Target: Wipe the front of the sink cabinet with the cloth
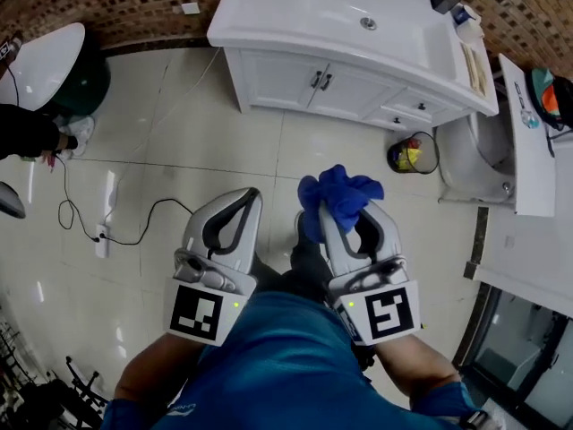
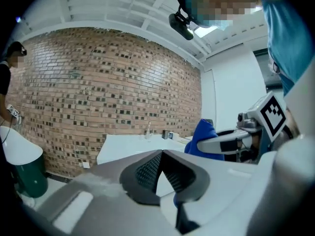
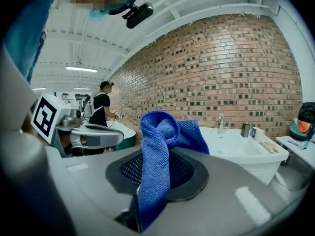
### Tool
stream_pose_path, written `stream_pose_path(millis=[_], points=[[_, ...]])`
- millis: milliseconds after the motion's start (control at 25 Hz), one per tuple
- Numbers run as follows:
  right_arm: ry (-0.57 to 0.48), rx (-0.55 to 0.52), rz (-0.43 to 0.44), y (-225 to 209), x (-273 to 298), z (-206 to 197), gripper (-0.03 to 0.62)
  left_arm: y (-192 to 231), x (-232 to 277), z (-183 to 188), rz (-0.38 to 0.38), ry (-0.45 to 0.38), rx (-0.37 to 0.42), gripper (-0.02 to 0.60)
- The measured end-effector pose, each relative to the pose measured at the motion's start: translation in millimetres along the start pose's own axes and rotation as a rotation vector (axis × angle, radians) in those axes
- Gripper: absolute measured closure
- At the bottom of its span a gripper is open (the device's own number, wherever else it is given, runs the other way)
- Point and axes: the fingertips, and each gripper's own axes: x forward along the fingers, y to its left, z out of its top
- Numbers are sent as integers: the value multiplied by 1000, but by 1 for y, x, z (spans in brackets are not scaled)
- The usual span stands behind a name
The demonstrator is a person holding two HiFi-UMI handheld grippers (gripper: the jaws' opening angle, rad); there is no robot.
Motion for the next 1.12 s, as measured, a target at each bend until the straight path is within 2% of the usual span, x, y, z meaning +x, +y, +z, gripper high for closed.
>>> stream_pose_path(millis=[80, 200, 400, 440, 520, 560, 600, 720, 920, 1120], points=[[-5, 7, -19, 19, -13, 0, 503, -7, -16, -4, -63, 34, 75, 578], [-37, 25, -26, 43, -31, 2, 503, -26, -40, -14, -147, 103, 261, 578], [-49, 28, -41, 50, -63, -8, 503, -50, -54, -25, -138, 49, 309, 578], [-55, 24, -48, 47, -70, -11, 503, -52, -53, -26, -128, 34, 301, 578], [-77, 15, -60, 39, -84, -14, 503, -55, -51, -28, -79, 5, 204, 578], [-87, 13, -67, 34, -90, -16, 503, -59, -49, -28, -65, -3, 185, 578], [-95, 11, -75, 29, -97, -18, 507, -65, -47, -29, -61, -10, 183, 578], [-113, -9, -83, 21, -110, -22, 516, -83, -39, -30, -43, -32, 76, 578], [-132, -13, -88, 10, -118, -23, 520, -104, -27, -22, -86, -57, 110, 578], [-147, -11, -96, 1, -120, -27, 520, -113, -18, -31, -112, -44, 122, 578]])
